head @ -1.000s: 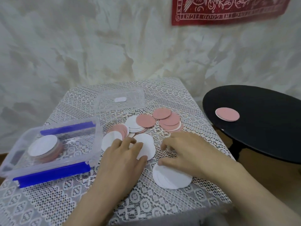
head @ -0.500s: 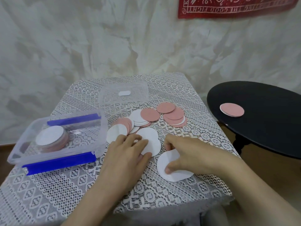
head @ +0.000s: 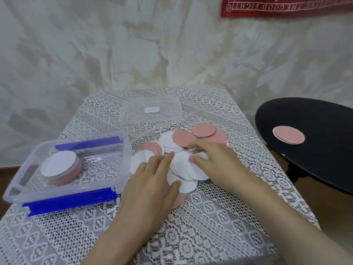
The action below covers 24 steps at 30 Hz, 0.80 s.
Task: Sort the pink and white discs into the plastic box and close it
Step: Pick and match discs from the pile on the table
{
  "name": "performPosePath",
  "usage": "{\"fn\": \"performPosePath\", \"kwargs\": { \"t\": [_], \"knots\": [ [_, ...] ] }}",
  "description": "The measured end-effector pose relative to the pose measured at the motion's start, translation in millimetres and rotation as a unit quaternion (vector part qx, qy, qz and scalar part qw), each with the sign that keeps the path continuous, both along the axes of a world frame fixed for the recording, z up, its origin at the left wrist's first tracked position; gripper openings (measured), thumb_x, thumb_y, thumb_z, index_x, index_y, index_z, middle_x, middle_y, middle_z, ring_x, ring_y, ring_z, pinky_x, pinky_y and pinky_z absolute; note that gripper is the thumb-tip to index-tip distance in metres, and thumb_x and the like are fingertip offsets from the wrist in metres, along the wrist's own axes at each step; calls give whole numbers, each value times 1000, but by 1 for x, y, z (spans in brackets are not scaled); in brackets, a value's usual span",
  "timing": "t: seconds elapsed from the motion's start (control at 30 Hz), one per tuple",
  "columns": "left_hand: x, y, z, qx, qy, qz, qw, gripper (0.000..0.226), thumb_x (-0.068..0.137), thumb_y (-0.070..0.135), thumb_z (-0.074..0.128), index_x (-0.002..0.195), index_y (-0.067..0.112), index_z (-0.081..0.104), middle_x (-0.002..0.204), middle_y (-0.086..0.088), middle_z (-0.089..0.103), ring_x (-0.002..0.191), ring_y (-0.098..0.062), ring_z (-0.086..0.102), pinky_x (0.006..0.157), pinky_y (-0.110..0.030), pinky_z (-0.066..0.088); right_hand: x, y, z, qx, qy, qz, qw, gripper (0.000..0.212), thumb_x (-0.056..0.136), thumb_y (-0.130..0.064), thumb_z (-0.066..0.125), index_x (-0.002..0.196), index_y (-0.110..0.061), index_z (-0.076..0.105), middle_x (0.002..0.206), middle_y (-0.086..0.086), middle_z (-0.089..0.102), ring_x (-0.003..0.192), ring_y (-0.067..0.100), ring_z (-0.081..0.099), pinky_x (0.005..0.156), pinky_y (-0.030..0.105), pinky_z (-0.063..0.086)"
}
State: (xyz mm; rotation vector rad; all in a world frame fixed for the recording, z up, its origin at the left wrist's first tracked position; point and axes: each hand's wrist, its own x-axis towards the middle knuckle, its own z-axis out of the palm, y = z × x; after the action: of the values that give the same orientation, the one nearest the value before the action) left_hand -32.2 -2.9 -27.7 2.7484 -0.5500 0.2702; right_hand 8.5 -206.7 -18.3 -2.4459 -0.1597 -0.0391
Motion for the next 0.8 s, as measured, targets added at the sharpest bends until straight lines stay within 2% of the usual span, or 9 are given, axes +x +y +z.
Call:
{"fn": "performPosePath", "kwargs": {
  "t": [0.1, 0.17, 0.27, 0.43, 0.53, 0.6, 0.67, 0.73, 0.8],
  "knots": [
    [1, 1, -3, 17, -10, -12, 1000, 45, 95, 42, 54, 138, 28, 53, 135, 5, 52, 106, -19, 56, 81, -35, 52, -3, -2, 2, -57, -21, -7, 998, 32, 95, -44, 64, 124, -29, 65, 115, -10, 66, 103, 10, 61, 85, 32, 48],
    [1, 0, -5, 25, -17, -16, 999, 37, 95, 41, 52, 129, 29, 60, 132, 4, 55, 99, -20, 57, 76, -37, 51, -7, -4, 4, -71, -20, -9, 997, 35, 95, -46, 63, 126, -29, 64, 119, -10, 64, 104, 8, 58, 84, 29, 45],
    [0, -1, -6, 29, -30, -15, 999, 36, 94, 41, 48, 124, 28, 64, 130, 3, 58, 95, -20, 56, 73, -38, 51, -16, -11, 6, -72, 11, -3, 997, 43, 93, -44, 66, 134, -30, 59, 129, -9, 59, 115, 12, 57, 94, 32, 45],
    [-5, 0, -6, 25, -38, -13, 999, 40, 94, 43, 48, 126, 27, 66, 128, 5, 61, 97, -21, 57, 76, -39, 52, -33, -20, 4, -37, 49, -22, 998, 49, 95, -27, 67, 141, -35, 51, 140, -5, 53, 125, 17, 53, 105, 41, 43],
    [-8, 0, -3, -3, -25, -20, 999, 45, 93, 51, 44, 124, 29, 68, 125, 10, 63, 100, -18, 56, 81, -39, 51, -36, -21, 1, 21, 51, -39, 998, 31, 94, -26, 67, 123, -37, 62, 124, -7, 66, 110, 19, 61, 97, 43, 49],
    [-10, 0, 0, -29, -6, -22, 999, 53, 91, 62, 39, 125, 33, 67, 125, 16, 61, 107, -13, 52, 88, -36, 48, -36, -18, 1, 108, 49, -41, 992, 18, 91, -24, 71, 108, -30, 68, 105, -10, 73, 97, 17, 66, 92, 47, 53],
    [-12, 0, 4, -61, 5, -32, 998, 55, 89, 69, 39, 123, 36, 66, 120, 23, 59, 108, -6, 48, 88, -31, 45, -37, -13, 2, 184, 59, -23, 981, 8, 93, -22, 71, 101, -22, 72, 95, -4, 77, 93, 19, 70, 90, 46, 54],
    [-16, -2, 9, -114, 4, -41, 993, 43, 90, 67, 49, 111, 35, 69, 104, 26, 61, 98, -1, 49, 80, -27, 45, -40, -8, 4, 230, 66, 3, 971, 7, 97, -22, 67, 98, -19, 73, 92, -3, 78, 90, 17, 72, 87, 39, 54],
    [-21, -4, 12, -206, 34, -26, 978, 24, 88, 54, 63, 97, 32, 69, 84, 18, 63, 82, -1, 60, 70, -30, 52, -41, -3, 4, 254, 71, 19, 964, 12, 99, -23, 64, 96, -17, 74, 90, -4, 78, 84, 12, 72, 80, 31, 53]
  ]
}}
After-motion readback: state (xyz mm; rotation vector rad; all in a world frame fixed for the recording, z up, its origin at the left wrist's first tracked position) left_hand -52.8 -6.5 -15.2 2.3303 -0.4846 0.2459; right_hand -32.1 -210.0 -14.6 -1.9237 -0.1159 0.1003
